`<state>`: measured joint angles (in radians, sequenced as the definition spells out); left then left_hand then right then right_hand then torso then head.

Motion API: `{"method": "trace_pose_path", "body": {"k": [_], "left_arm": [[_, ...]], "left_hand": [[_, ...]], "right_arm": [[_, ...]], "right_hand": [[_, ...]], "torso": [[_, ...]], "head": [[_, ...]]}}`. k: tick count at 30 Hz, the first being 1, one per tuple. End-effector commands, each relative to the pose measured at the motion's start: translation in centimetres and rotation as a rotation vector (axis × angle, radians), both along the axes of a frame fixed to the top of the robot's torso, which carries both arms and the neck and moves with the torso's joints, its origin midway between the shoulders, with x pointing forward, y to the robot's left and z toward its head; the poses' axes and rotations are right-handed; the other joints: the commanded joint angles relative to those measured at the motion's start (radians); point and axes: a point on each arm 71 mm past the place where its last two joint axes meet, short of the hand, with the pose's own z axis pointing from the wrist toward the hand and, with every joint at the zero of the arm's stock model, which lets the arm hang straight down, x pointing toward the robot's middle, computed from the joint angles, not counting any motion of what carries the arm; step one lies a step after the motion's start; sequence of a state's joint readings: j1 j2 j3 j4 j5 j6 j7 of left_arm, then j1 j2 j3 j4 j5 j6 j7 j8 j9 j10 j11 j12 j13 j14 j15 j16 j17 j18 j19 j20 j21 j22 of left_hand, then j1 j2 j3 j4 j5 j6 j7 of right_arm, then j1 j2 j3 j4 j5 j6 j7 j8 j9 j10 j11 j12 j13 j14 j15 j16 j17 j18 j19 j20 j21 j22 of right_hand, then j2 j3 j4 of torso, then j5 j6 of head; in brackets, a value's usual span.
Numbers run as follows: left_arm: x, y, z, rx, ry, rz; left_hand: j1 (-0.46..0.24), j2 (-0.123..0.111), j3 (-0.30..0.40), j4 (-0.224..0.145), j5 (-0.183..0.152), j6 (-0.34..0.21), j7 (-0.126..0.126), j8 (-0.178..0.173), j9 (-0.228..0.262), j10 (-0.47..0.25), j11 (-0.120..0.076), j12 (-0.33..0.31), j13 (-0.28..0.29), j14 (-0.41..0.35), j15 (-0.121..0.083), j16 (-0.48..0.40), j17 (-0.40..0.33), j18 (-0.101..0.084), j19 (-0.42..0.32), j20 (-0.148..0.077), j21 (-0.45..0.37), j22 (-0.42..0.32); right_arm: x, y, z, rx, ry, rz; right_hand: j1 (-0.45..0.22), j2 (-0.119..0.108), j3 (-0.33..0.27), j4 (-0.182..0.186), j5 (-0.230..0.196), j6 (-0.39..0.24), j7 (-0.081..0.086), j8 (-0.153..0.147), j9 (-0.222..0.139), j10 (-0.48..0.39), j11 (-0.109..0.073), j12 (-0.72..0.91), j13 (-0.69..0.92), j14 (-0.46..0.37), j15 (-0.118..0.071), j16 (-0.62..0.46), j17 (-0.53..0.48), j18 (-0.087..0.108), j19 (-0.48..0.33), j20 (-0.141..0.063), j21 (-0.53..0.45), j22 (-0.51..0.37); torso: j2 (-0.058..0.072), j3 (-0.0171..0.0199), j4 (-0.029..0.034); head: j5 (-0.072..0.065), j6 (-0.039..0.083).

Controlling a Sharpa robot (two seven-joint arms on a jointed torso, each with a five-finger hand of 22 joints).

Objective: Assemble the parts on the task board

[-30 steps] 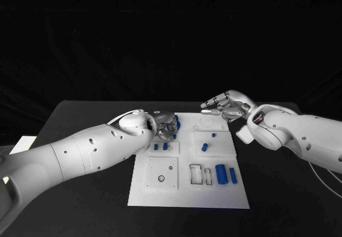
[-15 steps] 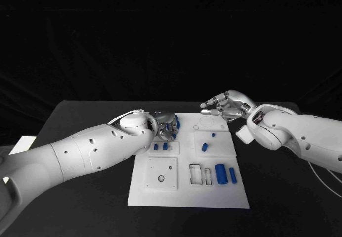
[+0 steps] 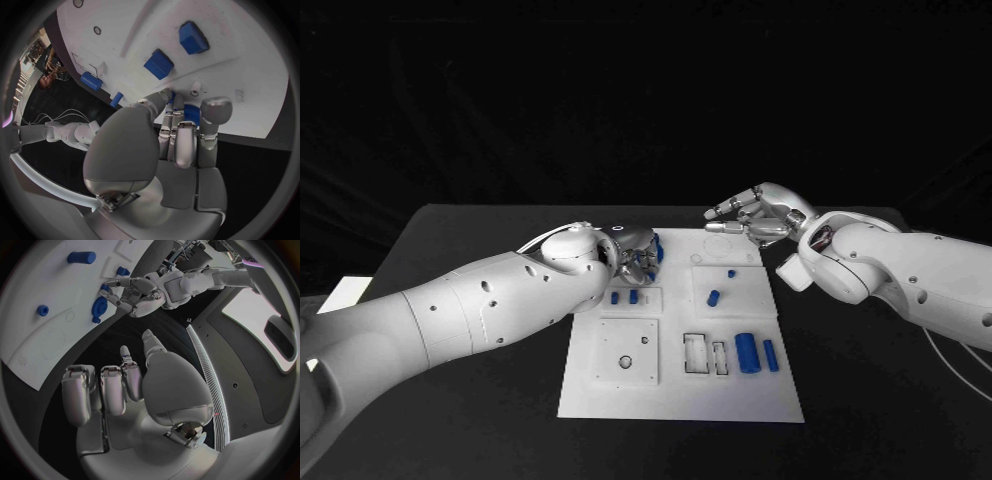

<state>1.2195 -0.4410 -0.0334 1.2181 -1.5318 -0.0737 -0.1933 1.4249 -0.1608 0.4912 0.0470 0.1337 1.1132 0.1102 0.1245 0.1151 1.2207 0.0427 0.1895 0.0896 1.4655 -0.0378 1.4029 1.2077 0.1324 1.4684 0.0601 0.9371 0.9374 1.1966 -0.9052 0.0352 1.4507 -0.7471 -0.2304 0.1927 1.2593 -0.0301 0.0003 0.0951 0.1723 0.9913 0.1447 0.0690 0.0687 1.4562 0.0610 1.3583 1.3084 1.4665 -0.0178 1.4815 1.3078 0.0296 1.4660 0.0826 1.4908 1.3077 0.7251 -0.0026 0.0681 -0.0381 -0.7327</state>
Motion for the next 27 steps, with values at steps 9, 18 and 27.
{"method": "trace_pose_path", "body": {"k": [9,18,27], "left_arm": [[-0.1,0.1,0.2,-0.054,-0.011,-0.001],[-0.4,1.3,1.3,-0.146,0.008,0.028],[-0.7,3.9,2.7,-0.208,0.043,0.073]], "left_hand": [[-0.007,0.011,0.021,-0.009,-0.009,0.015,0.005,-0.006,0.000,0.014,0.003,-0.018,0.000,0.045,-0.003,0.009,0.002,-0.006,0.031,-0.008,-0.001,0.004],[-0.013,0.006,0.026,-0.014,-0.010,0.015,0.007,-0.011,-0.001,0.015,0.005,-0.028,-0.001,0.044,-0.001,0.010,0.001,-0.007,0.032,-0.007,0.001,0.007],[-0.020,0.000,0.028,-0.018,-0.011,0.017,0.009,-0.014,-0.002,0.019,0.007,-0.035,-0.002,0.044,0.000,0.010,0.000,-0.008,0.032,-0.007,0.003,0.010]], "right_arm": [[0.0,0.2,-0.1,0.001,0.002,0.018],[0.0,0.1,-0.1,0.000,0.002,0.016],[0.1,0.0,-0.3,-0.002,0.006,0.012]], "right_hand": [[0.001,0.014,-0.008,-0.001,0.006,-0.002,0.001,0.002,0.001,-0.001,-0.002,0.001,0.139,0.070,0.000,-0.004,0.117,0.006,0.039,0.002,-0.003,0.095],[0.001,0.014,-0.008,-0.001,0.006,-0.002,0.001,0.002,0.001,-0.001,-0.002,0.001,0.139,0.070,0.000,-0.004,0.117,0.006,0.039,0.002,-0.003,0.095],[0.001,0.014,-0.008,-0.001,0.006,-0.002,0.001,0.002,0.001,-0.001,-0.002,0.001,0.139,0.070,0.000,-0.004,0.117,0.006,0.039,0.002,-0.003,0.095]], "torso": [[-0.001,-0.0007,0.0004],[-0.003,0.0005,0.0016],[-0.002,0.0005,0.0024]], "head": [[0.001,0.003],[0.002,0.007],[0.006,0.012]]}}
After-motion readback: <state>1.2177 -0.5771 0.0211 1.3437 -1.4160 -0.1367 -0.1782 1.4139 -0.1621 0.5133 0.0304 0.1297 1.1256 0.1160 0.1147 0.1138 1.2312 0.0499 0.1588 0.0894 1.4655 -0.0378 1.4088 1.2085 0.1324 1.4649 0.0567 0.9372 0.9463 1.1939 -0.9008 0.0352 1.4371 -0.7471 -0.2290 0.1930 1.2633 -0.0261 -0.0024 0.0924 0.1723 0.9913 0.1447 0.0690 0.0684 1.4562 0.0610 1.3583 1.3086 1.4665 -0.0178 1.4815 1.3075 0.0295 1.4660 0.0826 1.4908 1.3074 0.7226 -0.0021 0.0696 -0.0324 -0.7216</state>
